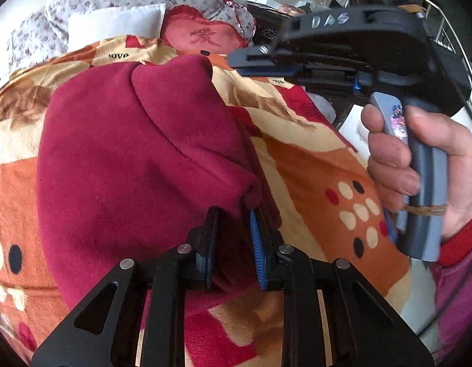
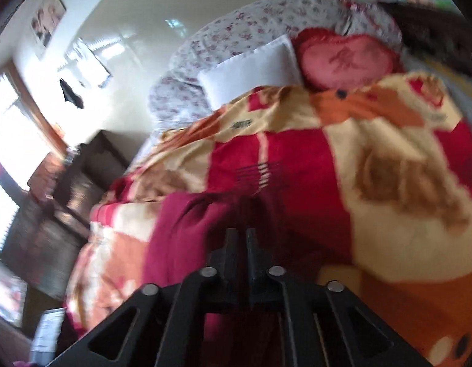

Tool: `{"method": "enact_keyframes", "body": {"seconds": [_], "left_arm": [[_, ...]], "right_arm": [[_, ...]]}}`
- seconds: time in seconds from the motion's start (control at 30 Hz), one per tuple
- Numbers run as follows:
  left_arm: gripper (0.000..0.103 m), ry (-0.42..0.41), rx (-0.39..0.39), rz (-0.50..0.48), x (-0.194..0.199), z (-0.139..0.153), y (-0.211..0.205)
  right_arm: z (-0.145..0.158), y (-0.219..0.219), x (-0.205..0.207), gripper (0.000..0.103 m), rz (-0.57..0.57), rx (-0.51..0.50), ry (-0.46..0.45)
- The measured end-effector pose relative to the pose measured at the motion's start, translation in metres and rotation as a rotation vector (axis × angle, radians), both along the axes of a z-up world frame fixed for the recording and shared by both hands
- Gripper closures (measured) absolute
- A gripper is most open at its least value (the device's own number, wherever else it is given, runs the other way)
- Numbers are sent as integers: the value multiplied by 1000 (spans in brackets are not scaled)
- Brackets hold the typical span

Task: Fold small clothes

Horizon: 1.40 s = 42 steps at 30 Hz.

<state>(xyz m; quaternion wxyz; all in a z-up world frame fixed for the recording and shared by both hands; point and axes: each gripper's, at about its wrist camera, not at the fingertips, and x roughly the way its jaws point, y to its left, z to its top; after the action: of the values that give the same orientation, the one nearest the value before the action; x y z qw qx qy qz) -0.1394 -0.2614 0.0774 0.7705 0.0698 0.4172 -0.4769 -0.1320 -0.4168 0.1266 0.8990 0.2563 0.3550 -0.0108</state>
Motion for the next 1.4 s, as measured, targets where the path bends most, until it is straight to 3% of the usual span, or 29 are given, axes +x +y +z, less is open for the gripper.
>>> {"method": "enact_keyframes", "body": {"seconds": [0.03,0.1,0.13,0.27,0.4,0.43,0.53,0.7,0.8,0.87,0.9,0.93,0.97,1.03,1.2,1.33,1.4], "left_arm": [[83,-6,1,-8,-2,1,3],[83,-9,-5,-30,-14,8,12],[83,-10,-8,-40,-19,11,15],[83,-28,-24,-69,-27,22,41],[83,-64,-13,-19,-18,29,72],[83,-76,-8,9,-11,30,80],[83,-69,1,66,5,29,95],[83,-68,2,103,21,25,97],[83,-57,16,105,22,11,89],[83,-61,69,116,21,0,80],[83,-63,79,120,21,-2,77],[81,-68,90,126,21,-3,77],[77,-70,92,127,22,-3,77],[77,-68,89,130,23,-1,78],[77,-79,89,178,32,5,75],[57,-69,85,229,42,5,68],[56,-51,107,237,44,0,62]], "right_arm": [[-2,3,-1,61,15,12,-1],[-6,14,-3,28,35,19,0],[-8,18,-3,27,49,30,-13],[-22,34,11,27,58,41,19],[-48,50,32,29,91,21,112],[-51,54,32,47,75,-4,110],[-46,59,25,85,70,-75,82],[-20,47,-2,87,47,-173,45],[-42,31,-1,87,-9,-196,121],[-57,24,1,86,-35,-170,142],[-56,20,-4,81,-47,-131,120],[-52,17,-9,67,-58,-114,108],[-45,17,-15,62,-77,-119,100],[-28,20,-31,60,-98,-158,65],[-1,59,-63,60,40,-199,-22],[-20,78,-64,63,85,-247,19],[-37,78,-61,64,70,-287,62]]}}
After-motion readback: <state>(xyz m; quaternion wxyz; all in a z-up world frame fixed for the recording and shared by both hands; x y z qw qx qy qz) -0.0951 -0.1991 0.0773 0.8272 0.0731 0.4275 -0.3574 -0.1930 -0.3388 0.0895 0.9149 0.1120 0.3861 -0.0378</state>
